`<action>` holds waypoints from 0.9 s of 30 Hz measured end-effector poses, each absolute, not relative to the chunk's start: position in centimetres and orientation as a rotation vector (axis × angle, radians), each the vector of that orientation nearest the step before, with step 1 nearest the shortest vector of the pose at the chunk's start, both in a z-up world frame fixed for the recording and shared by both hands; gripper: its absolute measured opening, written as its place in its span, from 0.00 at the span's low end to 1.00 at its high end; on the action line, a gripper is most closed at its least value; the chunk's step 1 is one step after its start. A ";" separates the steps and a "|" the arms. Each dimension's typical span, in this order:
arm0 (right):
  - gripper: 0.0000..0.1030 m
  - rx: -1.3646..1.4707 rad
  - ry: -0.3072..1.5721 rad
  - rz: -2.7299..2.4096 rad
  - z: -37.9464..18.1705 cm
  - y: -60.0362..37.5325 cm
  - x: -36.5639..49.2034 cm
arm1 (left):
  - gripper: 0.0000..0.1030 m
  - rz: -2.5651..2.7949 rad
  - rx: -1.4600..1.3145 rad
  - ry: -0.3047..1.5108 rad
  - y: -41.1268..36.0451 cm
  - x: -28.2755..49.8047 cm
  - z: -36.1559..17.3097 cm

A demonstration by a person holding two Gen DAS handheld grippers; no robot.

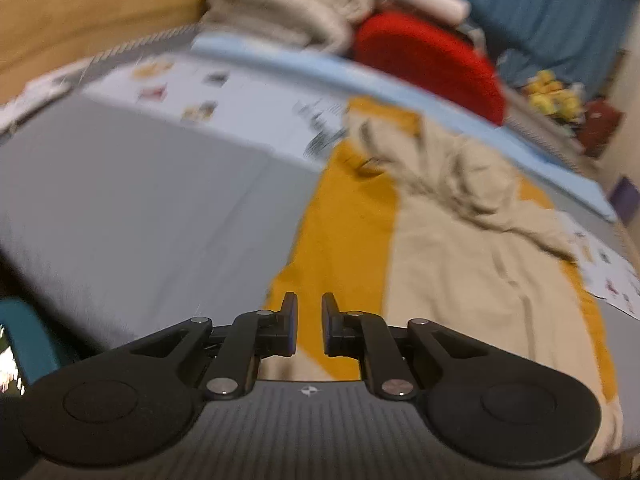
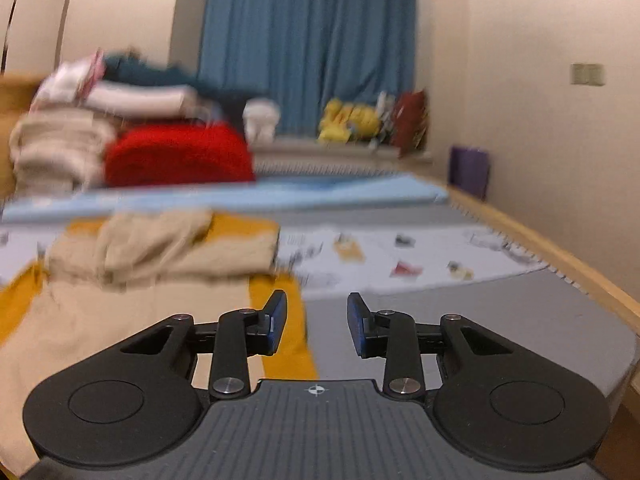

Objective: Fold large clothes

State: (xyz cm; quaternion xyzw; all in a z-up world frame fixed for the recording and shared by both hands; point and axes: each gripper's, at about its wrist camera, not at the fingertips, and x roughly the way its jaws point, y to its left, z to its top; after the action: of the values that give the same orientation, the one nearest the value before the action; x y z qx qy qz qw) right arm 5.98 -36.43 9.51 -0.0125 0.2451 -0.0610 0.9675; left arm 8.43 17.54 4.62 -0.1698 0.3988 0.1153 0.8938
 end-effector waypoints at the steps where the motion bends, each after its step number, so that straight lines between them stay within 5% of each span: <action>1: 0.34 -0.017 0.546 -0.111 8.8 -36.4 6.5 | 0.13 0.264 -0.367 0.849 18.0 8.7 4.1; 3: 0.34 -0.025 0.655 -0.103 7.2 -36.2 7.7 | 0.16 0.303 -0.426 0.892 19.3 9.2 3.1; 6: 0.36 -0.022 0.773 -0.126 4.9 -36.3 8.8 | 0.40 0.349 -0.474 0.949 20.5 9.5 1.8; 10: 0.40 0.068 0.901 -0.189 2.5 -37.7 9.9 | 0.44 0.364 -0.460 1.012 20.6 10.0 0.2; 20: 0.43 0.209 1.042 -0.245 -1.5 -39.8 10.7 | 0.44 0.308 -0.357 1.090 19.1 11.2 -2.1; 22: 0.43 0.210 1.041 -0.242 -1.6 -39.7 10.7 | 0.34 0.305 -0.364 1.083 19.2 11.2 -1.9; 24: 0.36 0.218 1.037 -0.231 -1.7 -39.5 10.6 | 0.21 0.305 -0.382 1.072 19.4 10.9 -1.6; 27: 0.16 0.243 1.027 -0.216 -1.1 -39.8 10.2 | 0.21 0.300 -0.434 1.052 19.8 10.5 -1.0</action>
State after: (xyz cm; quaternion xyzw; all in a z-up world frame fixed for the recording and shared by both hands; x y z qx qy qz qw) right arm 10.16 -39.83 -1.10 0.1159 0.4888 -0.1028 0.8585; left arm 10.47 19.80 -1.05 -0.2045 0.4962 0.1416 0.8318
